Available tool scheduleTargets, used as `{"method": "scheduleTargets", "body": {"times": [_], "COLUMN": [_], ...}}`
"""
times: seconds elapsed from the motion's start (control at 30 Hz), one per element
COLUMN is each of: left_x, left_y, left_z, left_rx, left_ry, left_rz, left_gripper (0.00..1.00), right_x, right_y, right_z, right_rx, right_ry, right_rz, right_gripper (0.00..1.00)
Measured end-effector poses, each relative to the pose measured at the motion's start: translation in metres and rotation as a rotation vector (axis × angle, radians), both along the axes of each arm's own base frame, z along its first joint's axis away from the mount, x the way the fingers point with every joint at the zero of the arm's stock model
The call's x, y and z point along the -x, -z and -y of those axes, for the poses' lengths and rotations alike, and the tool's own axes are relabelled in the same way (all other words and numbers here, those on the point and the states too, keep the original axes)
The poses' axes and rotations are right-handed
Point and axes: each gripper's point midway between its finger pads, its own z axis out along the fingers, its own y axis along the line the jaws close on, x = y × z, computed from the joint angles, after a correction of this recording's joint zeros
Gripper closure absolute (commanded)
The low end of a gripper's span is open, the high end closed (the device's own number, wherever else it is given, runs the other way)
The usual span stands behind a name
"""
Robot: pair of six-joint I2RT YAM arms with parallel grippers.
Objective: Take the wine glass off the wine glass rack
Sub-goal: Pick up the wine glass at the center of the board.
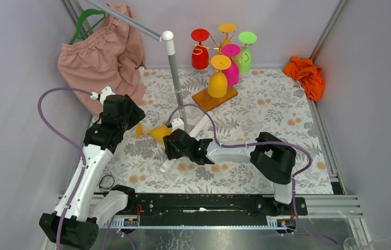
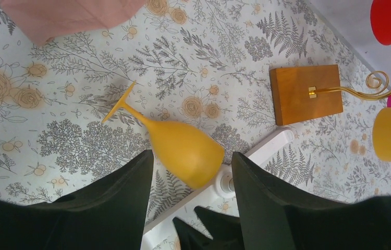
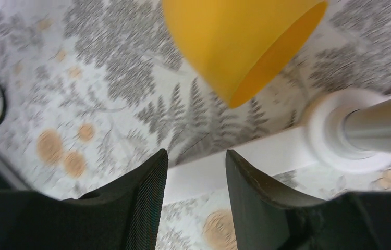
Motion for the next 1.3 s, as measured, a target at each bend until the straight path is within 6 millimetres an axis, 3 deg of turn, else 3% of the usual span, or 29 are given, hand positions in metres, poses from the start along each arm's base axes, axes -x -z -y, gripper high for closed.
{"method": "scheduleTargets", "body": {"times": [0.17,0.4,0.67,0.9,1.03,1.3], "left_x": [0.002,0.005,0.006,0.006,0.006,0.006], "left_y": [0.004,0.042,0.05,0.05,0.051,0.052], "left_z": [-0.003,-0.001,0.0,0.0,0.0,0.0], "left_rx": [-0.024,-0.046,-0.045,-0.045,-0.047,-0.05], "left_ry": [0.0,0.024,0.036,0.036,0.036,0.038], "left_rz": [-0.004,-0.101,-0.116,-0.116,-0.121,-0.124], "left_gripper": [0.36,0.37,0.37,0.37,0.37,0.38], "right_x": [-0.033,-0.06,-0.062,-0.052,-0.048,-0.045], "right_y": [-0.004,-0.002,0.013,0.022,0.021,0.015], "right_z": [0.0,-0.006,-0.013,-0.023,-0.028,-0.036], "right_rx": [0.08,0.145,0.142,0.081,0.061,0.007], "right_ry": [0.092,0.159,0.14,0.057,0.022,-0.015], "right_rz": [0.122,0.216,0.224,0.22,0.217,0.235], "right_gripper": [0.47,0.47,0.51,0.61,0.77,0.98]}}
